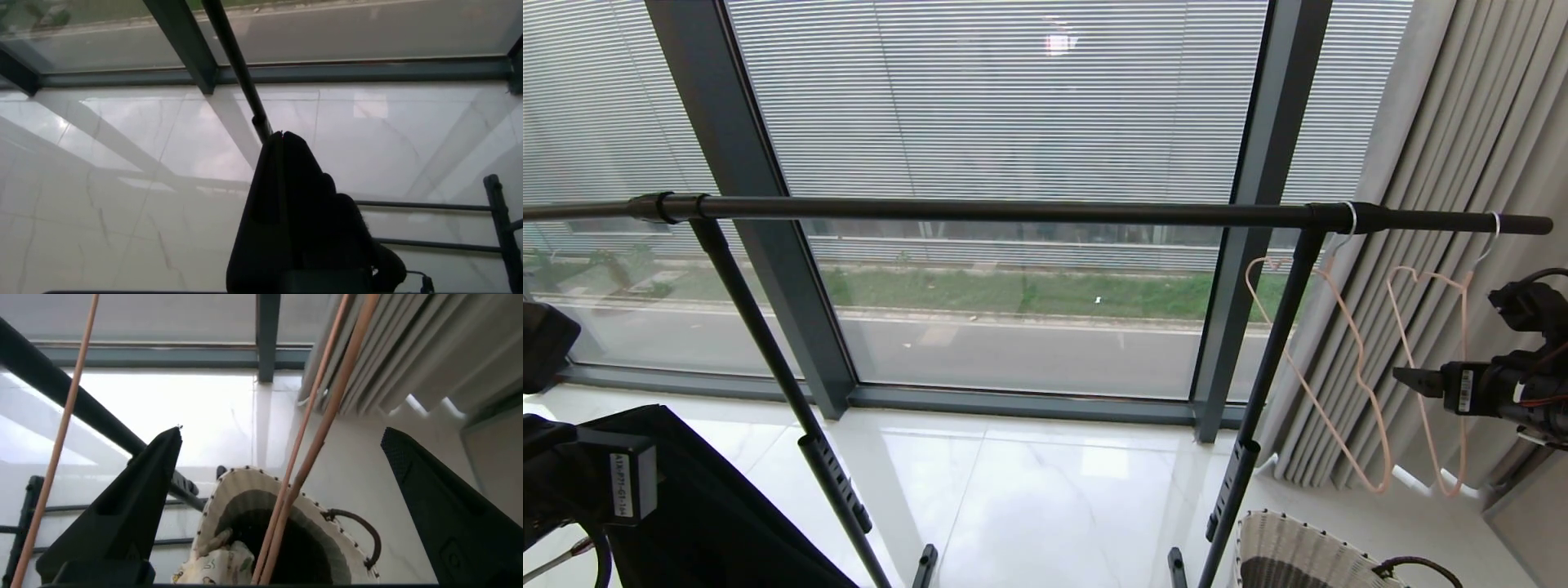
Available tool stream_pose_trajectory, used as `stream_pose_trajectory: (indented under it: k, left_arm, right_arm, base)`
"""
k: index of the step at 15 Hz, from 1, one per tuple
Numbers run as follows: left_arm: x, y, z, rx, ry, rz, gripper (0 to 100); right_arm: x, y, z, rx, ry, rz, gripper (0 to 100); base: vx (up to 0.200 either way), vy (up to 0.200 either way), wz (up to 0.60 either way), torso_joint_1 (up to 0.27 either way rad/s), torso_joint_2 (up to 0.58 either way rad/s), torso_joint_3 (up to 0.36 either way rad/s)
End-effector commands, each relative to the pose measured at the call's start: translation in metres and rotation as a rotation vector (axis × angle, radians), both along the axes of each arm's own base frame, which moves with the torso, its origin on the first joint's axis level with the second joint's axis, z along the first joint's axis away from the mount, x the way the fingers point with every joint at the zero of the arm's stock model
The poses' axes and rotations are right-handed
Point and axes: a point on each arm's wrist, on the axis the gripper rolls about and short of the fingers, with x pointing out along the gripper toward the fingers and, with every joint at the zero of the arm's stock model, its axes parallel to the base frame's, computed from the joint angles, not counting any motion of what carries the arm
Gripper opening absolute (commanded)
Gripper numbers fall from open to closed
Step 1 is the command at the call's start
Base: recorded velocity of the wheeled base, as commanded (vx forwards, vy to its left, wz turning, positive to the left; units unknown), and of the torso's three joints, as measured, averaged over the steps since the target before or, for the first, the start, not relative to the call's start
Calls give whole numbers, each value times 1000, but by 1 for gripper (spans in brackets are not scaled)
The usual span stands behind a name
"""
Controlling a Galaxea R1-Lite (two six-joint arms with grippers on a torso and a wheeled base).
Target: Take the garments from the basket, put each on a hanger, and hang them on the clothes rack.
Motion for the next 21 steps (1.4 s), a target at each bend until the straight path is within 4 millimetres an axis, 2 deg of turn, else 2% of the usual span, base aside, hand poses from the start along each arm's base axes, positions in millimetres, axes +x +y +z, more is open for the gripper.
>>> stream_pose_trajectory:
  k: [1,4,5,13,21]
  left_arm:
    - [0,0,1,13,-2,-5,0]
    - [0,0,1,27,-1,-11,0]
    - [0,0,1,27,0,-11,0]
    - [-1,0,0,26,3,-10,0]
    - [-4,0,0,26,-7,-11,0]
  right_arm:
    - [2,-4,-5,8,16,0,100]
    - [10,-7,-10,3,10,-4,100]
    - [11,-7,-11,2,7,-3,0]
    - [10,-7,-10,0,2,-3,0]
    - [-8,-3,3,-3,-110,23,0]
  base:
    - [0,0,0,0,0,0]
    - [0,0,0,0,0,0]
    - [0,0,0,0,0,0]
    - [0,0,0,0,0,0]
    - [0,0,0,0,0,0]
